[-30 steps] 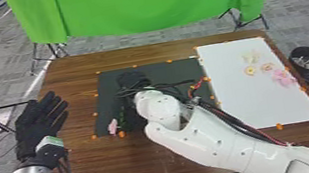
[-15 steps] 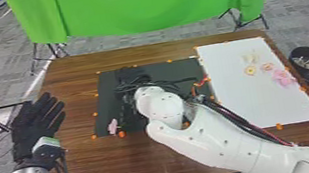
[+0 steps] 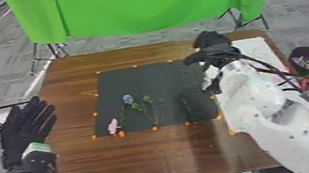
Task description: Arrange flowers
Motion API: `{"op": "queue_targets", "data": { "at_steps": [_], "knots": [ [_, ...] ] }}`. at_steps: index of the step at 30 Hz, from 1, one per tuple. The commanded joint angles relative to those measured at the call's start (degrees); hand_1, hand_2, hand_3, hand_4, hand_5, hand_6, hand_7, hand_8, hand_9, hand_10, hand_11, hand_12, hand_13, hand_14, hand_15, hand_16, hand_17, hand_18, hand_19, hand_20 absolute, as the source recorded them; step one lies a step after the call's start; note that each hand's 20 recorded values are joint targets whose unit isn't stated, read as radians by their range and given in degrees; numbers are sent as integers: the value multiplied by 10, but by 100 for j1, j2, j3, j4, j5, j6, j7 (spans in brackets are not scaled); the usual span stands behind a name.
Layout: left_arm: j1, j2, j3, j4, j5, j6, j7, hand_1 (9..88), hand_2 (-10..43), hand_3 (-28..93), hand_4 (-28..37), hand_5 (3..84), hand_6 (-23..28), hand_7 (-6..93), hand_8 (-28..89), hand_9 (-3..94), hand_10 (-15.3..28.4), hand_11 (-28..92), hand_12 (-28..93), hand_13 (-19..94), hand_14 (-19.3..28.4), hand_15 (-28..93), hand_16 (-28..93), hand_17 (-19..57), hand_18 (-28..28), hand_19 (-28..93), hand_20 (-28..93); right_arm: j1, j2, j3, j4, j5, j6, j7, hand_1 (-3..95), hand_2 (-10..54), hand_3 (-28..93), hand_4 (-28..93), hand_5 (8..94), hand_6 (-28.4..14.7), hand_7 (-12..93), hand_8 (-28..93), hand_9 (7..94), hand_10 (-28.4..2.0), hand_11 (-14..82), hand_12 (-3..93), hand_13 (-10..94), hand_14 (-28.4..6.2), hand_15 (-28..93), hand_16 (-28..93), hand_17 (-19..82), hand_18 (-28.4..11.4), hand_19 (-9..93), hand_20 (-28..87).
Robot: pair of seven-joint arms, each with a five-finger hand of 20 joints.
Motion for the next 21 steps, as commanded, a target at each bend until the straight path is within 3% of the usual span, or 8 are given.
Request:
{"op": "queue_targets", "data": {
  "at_steps": [1, 6, 12, 13, 19, 20, 21],
  "knots": [
    [159, 6, -105, -40, -65, 37, 169, 277, 124, 709, -283, 465, 104, 151, -87, 379, 163, 244, 117, 273, 166, 421, -80, -83, 157, 390, 82, -1398, 1215, 1430, -270, 139, -473, 451, 327, -95, 773, -243, 533, -61, 134, -110, 549, -182, 127, 156, 565, -151, 445, 185, 304, -221, 749, 273],
    [202, 10, -105, -57, -126, 90, 246, 278, 126, 709, -283, 466, 104, 152, -87, 380, 163, 244, 116, 272, 165, 420, -80, -82, 157, 390, 83, -2025, 1322, 2116, -340, 277, -649, 635, 317, -95, 780, -250, 499, -66, 128, -108, 497, -189, 112, 151, 465, -175, 351, 139, 273, -205, 639, 194],
    [198, -37, -82, -38, -117, 141, 201, 279, 131, 708, -283, 468, 104, 153, -87, 381, 163, 244, 116, 273, 166, 423, -80, -81, 157, 391, 83, -2406, 1266, 2590, -243, 539, -1082, 817, 312, -95, 784, -255, 473, -77, 122, -107, 450, -195, 97, 142, 403, -185, 296, 116, 240, -203, 591, 149],
    [198, -47, -76, -37, -163, 175, 223, 279, 132, 709, -283, 468, 104, 153, -87, 381, 163, 245, 116, 274, 166, 423, -80, -81, 157, 391, 83, -2423, 1252, 2609, -178, 493, -1130, 746, 310, -95, 785, -256, 468, -78, 120, -107, 440, -193, 94, 140, 381, -184, 280, 110, 233, -200, 579, 142],
    [175, -61, -51, -36, -162, 168, 232, 280, 137, 708, -283, 470, 105, 153, -88, 382, 163, 247, 116, 273, 165, 423, -82, -81, 158, 392, 83, -2394, 1164, 2590, 163, 517, -945, 417, 319, -95, 809, -264, 423, -67, 123, -110, 386, -152, 94, 105, 300, -165, 223, 77, 188, -189, 542, 121],
    [152, -42, -30, -32, -179, 181, 267, 280, 137, 708, -283, 470, 104, 153, -88, 382, 163, 248, 116, 274, 165, 424, -82, -81, 158, 392, 83, -2347, 1151, 2558, 237, 509, -944, 391, 330, -95, 817, -267, 422, -64, 128, -112, 381, -144, 96, 97, 297, -158, 219, 70, 187, -187, 537, 120],
    [155, 1, 29, -31, -232, 207, 442, 280, 137, 709, -283, 470, 104, 154, -88, 382, 163, 248, 115, 273, 165, 424, -82, -81, 158, 392, 83, -2270, 1139, 2478, 337, 460, -913, 413, 338, -95, 823, -268, 421, -63, 131, -114, 375, -136, 97, 93, 297, -154, 218, 67, 187, -186, 536, 119]
  ]
}}
